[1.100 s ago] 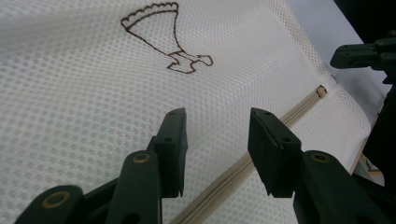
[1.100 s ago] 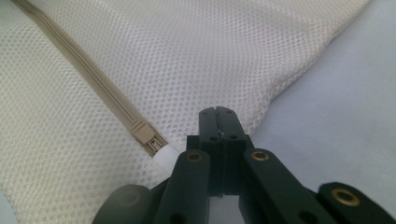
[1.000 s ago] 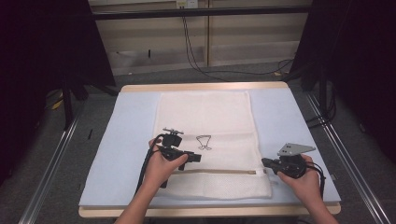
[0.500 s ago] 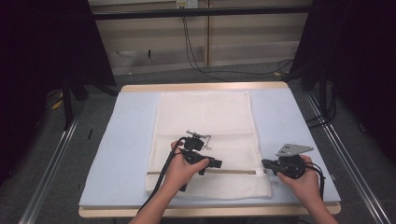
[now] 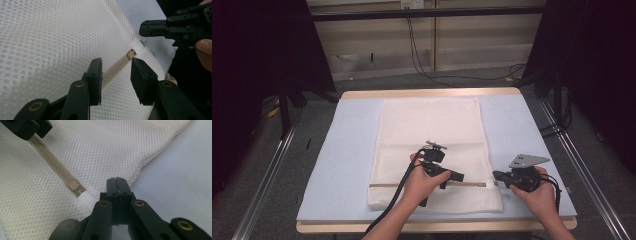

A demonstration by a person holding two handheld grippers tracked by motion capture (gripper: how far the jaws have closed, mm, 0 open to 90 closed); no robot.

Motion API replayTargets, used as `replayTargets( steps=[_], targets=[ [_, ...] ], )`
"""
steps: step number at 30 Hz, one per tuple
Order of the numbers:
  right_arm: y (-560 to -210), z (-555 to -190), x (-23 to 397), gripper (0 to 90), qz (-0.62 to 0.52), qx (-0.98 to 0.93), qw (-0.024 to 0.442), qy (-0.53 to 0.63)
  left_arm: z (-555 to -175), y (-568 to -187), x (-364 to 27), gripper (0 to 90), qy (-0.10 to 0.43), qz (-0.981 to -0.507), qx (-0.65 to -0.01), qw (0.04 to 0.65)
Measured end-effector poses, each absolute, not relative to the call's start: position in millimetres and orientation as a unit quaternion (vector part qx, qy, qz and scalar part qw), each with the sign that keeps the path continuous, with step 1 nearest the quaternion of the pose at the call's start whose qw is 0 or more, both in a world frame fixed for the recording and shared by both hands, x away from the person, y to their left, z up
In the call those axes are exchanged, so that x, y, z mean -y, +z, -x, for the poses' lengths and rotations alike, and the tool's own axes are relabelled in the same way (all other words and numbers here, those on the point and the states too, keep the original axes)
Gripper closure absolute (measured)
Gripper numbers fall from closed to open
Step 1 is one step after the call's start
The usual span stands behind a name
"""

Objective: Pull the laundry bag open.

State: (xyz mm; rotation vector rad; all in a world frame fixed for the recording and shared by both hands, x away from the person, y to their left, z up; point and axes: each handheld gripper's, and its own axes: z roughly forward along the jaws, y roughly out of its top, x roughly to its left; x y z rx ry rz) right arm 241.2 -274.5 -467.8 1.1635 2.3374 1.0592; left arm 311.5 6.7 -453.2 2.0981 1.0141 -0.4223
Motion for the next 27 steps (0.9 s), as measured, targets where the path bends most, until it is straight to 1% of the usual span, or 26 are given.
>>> replayTargets(
  steps=[6, 7, 8, 14, 23, 24, 27],
  targets=[
    [-467, -240, 274, 90.0, -0.405, -0.820, 0.157, 0.372, -312, -457, 5, 62.7, -0.173, -0.824, -0.396, 0.367],
    [-467, -239, 274, 90.0, -0.404, -0.820, 0.157, 0.373, -311, -457, 8, 62.7, -0.176, -0.816, -0.407, 0.370],
    [-467, -239, 274, 90.0, -0.402, -0.821, 0.157, 0.375, -311, -458, 9, 62.8, -0.170, -0.821, -0.405, 0.366],
    [-466, -237, 277, 90.0, -0.405, -0.818, 0.156, 0.378, -310, -462, 15, 63.6, -0.183, -0.825, -0.397, 0.359],
    [-468, -236, 272, 90.0, -0.394, -0.825, 0.149, 0.376, -309, -465, 27, 63.8, -0.200, -0.821, -0.399, 0.356],
    [-469, -236, 271, 90.0, -0.393, -0.826, 0.149, 0.376, -308, -466, 31, 64.6, -0.201, -0.815, -0.407, 0.361],
    [-469, -236, 270, 90.0, -0.394, -0.826, 0.149, 0.374, -308, -467, 36, 65.1, -0.211, -0.817, -0.400, 0.359]
  ],
)
